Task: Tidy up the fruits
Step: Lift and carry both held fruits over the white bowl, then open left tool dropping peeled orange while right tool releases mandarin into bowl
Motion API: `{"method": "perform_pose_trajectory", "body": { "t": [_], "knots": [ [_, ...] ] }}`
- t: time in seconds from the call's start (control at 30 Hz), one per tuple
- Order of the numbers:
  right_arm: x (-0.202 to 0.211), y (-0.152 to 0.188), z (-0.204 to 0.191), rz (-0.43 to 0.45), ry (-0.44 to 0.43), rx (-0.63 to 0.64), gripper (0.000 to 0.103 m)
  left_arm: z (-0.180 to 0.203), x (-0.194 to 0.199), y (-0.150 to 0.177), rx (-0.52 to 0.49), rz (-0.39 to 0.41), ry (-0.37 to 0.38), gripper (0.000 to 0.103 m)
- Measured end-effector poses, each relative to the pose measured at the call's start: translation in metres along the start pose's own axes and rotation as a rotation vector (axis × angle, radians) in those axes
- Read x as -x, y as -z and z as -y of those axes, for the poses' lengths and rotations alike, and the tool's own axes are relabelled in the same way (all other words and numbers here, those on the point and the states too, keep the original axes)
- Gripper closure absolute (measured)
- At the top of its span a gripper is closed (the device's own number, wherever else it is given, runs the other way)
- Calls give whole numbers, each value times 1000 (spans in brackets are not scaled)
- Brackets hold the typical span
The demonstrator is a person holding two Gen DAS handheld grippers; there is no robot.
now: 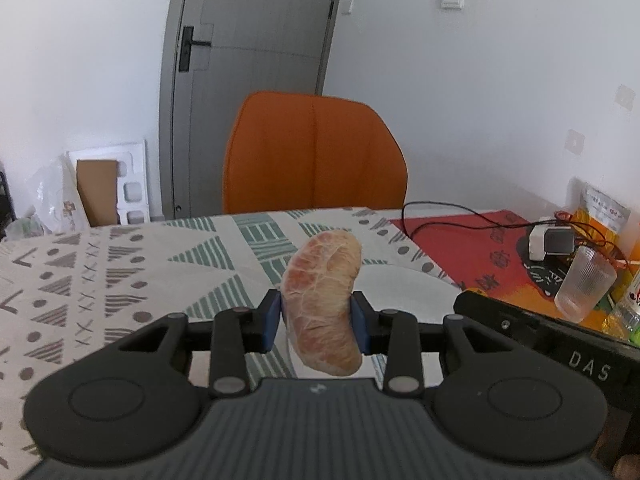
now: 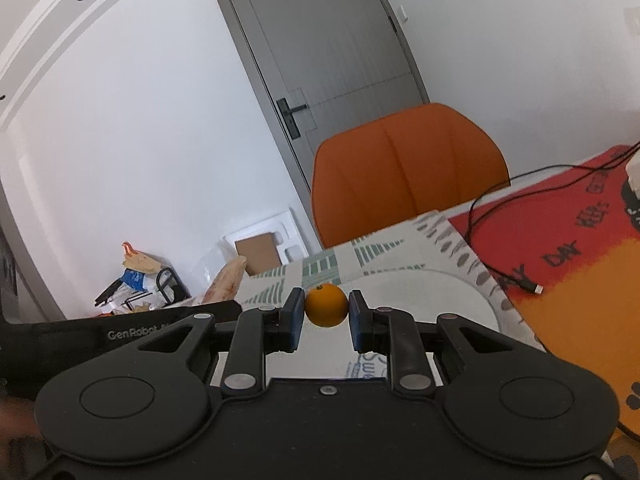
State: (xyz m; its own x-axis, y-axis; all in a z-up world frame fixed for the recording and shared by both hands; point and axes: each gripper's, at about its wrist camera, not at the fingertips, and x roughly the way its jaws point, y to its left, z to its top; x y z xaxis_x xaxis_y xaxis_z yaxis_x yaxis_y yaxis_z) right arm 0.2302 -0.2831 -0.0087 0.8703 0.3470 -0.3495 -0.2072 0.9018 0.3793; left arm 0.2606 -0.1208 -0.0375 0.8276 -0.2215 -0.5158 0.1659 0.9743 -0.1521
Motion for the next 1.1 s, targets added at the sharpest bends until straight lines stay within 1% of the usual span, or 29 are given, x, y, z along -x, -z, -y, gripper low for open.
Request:
{"method": "perform_pose_trajectory", "body": {
  "t": [0.27,0.37,0.47,0.57,0.6,0.67,0.77,0.8,0.83,0.9,1.0,1.07,1.1],
  "knots": [
    [-9,8,9,-42,30,-6,80,11,-21,9,-9,-49,47,67],
    [-10,8,15,-52,35,-24,75,13,-28,12,-8,-65,55,67],
    [-10,10,17,-57,81,-11,75,14,-33,15,-10,-77,59,67],
    [-7,8,21,-48,70,-31,73,13,-38,17,-6,-89,55,67],
    [-6,7,22,-45,68,-36,70,13,-40,17,-1,-95,54,67],
    [-6,6,22,-38,78,-34,68,13,-41,17,6,-102,53,66],
    [-7,6,24,-45,80,-38,65,16,-32,13,-16,-67,26,62],
    [-6,6,24,-46,73,-42,61,15,-28,12,-25,-57,25,61],
    [-5,5,23,-40,65,-43,55,14,-24,11,-24,-52,21,58],
    [-3,5,21,-27,60,-29,49,8,-17,9,-7,-45,5,55],
    [-5,7,16,-40,49,-16,49,0,-3,7,2,-21,-15,51],
    [-7,8,13,-40,33,-20,49,-6,7,6,7,-3,-34,44],
    [-7,8,12,-42,29,-21,45,-10,13,5,17,7,-46,43]
  ]
}}
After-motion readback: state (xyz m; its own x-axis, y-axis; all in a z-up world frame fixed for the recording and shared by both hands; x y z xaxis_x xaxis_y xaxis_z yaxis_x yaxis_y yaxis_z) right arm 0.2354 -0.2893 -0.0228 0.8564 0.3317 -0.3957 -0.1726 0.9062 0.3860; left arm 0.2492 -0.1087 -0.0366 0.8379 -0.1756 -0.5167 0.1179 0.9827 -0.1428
